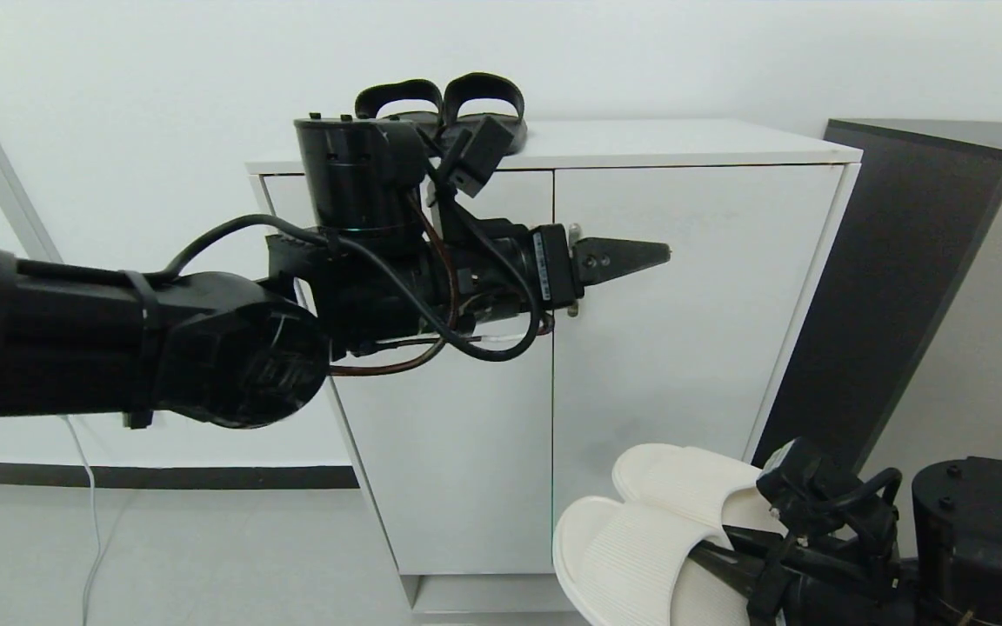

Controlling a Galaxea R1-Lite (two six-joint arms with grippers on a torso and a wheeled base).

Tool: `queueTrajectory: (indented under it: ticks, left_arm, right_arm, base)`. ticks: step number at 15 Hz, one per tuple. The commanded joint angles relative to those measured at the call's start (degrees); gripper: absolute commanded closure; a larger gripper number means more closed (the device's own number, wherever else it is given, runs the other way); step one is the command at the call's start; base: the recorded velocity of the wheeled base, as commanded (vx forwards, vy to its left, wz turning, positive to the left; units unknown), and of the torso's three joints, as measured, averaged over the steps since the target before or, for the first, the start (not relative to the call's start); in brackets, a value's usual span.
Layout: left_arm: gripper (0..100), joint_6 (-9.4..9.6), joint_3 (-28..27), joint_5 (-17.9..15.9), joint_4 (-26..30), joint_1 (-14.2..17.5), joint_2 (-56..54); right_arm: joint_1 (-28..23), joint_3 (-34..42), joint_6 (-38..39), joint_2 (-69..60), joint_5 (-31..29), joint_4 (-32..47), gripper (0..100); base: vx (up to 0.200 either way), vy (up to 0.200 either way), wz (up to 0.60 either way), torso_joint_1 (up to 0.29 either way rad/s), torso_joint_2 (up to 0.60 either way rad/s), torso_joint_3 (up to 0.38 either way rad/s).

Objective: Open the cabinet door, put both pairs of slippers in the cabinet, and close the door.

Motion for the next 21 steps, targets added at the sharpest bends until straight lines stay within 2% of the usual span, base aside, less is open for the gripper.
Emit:
queueTrajectory:
  ticks: [1, 5, 8, 12, 13, 17, 20, 21]
  left_arm:
    - [0, -0.07, -1.5, 1.0, 0.2, 0.9, 2.2]
    - [0, -0.07, -1.7, 5.1, 0.3, 2.1, 2.9]
    - [0, -0.07, -4.1, 8.7, 0.4, 2.6, 4.9]
    - [0, -0.07, -7.0, 9.0, 0.5, 3.4, 7.9]
    - [0, -0.07, -8.2, 10.0, 0.6, 3.4, 8.9]
    - [0, -0.07, -14.0, 10.7, 4.5, 3.2, 12.1]
    - [0, -0.16, -13.3, 10.7, 4.5, 3.1, 12.4]
    - [100, -0.25, -12.0, 10.7, 4.3, 3.2, 11.7]
  right_arm:
    - [-0.1, 0.0, 0.0, 0.2, 0.0, 0.0, 100]
    - [0.0, 0.0, 0.0, 0.2, 0.1, 0.0, 100]
    - [0.0, 0.1, 0.0, 0.2, 0.1, 0.0, 100]
    - [0.0, 0.1, 0.0, 0.2, 0.0, 0.0, 100]
    - [0.0, 0.1, -0.1, 0.2, 0.0, 0.0, 100]
    - [0.0, 0.7, -0.1, 0.2, 0.1, 0.0, 100]
    - [0.0, 0.9, -0.3, -0.1, 0.0, 0.0, 100]
    - [0.1, 1.0, -0.4, -0.5, -0.1, 0.0, 100]
  base:
    - [0.000, 0.000, 0.00, 0.000, 0.00, 0.000]
    - [0.000, 0.000, 0.00, 0.000, 0.00, 0.000]
    - [0.000, 0.000, 0.00, 0.000, 0.00, 0.000]
    - [0.000, 0.000, 0.00, 0.000, 0.00, 0.000]
    - [0.000, 0.000, 0.00, 0.000, 0.00, 0.000]
    - [0.000, 0.000, 0.00, 0.000, 0.00, 0.000]
    - [0.000, 0.000, 0.00, 0.000, 0.00, 0.000]
    - [0.000, 0.000, 0.00, 0.000, 0.00, 0.000]
